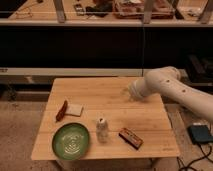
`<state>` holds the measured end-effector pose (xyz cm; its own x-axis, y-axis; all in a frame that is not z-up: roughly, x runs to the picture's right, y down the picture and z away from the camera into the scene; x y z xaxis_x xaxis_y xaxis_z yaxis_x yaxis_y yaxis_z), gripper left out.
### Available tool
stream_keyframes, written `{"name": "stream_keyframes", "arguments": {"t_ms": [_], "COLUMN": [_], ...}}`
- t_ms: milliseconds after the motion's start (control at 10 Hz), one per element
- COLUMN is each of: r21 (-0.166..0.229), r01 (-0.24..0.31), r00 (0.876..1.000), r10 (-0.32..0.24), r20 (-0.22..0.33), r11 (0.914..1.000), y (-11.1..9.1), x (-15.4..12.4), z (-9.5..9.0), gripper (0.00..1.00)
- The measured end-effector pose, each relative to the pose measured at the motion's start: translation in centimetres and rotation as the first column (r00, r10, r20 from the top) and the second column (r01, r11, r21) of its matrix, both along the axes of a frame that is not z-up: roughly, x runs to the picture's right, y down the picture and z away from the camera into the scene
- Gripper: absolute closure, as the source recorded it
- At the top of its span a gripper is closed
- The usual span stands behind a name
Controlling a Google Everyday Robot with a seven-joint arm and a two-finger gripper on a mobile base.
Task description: Knock the bottle over
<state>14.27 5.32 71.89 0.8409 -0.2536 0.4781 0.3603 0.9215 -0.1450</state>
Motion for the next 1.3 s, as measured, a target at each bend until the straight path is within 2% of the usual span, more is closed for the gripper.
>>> {"name": "stream_keyframes", "arguments": {"t_ms": [100,200,300,400,600,800,900,1000,1100,1200,1300], "r21": [-0.030,-0.077,-0.109,-0.145,-0.161,-0.165,-0.196,-0.241,-0.267,-0.295,-0.316], "r01": [0.007,0.033,0.071,0.117,0.142,0.146,0.165,0.196,0.211,0.227,0.245], "r00": [1.000,0.999,0.995,0.988,0.982,0.981,0.975,0.960,0.949,0.933,0.912], "r10": [-0.006,-0.030,-0.063,-0.100,-0.119,-0.121,-0.130,-0.135,-0.131,-0.120,-0.107], "r20": [0.006,0.041,0.072,0.117,0.144,0.151,0.181,0.247,0.288,0.339,0.396], "r11": [0.9995,0.9965,0.9915,0.9825,0.9767,0.9755,0.9666,0.9506,0.9402,0.9282,0.9167], "y": [1.6,3.7,5.3,7.2,8.1,8.2,9.5,12.1,13.9,15.9,17.6], "x": [2.0,3.4,4.0,4.7,5.0,4.6,3.8,2.3,1.5,0.7,-0.5], "z": [-1.0,-2.5,-3.6,-5.0,-5.8,-5.8,-6.2,-7.6,-8.7,-10.0,-11.2], "gripper": [0.87,0.96,1.00,1.00,1.00,1.00,1.00,1.00,1.00,1.00,1.00]}}
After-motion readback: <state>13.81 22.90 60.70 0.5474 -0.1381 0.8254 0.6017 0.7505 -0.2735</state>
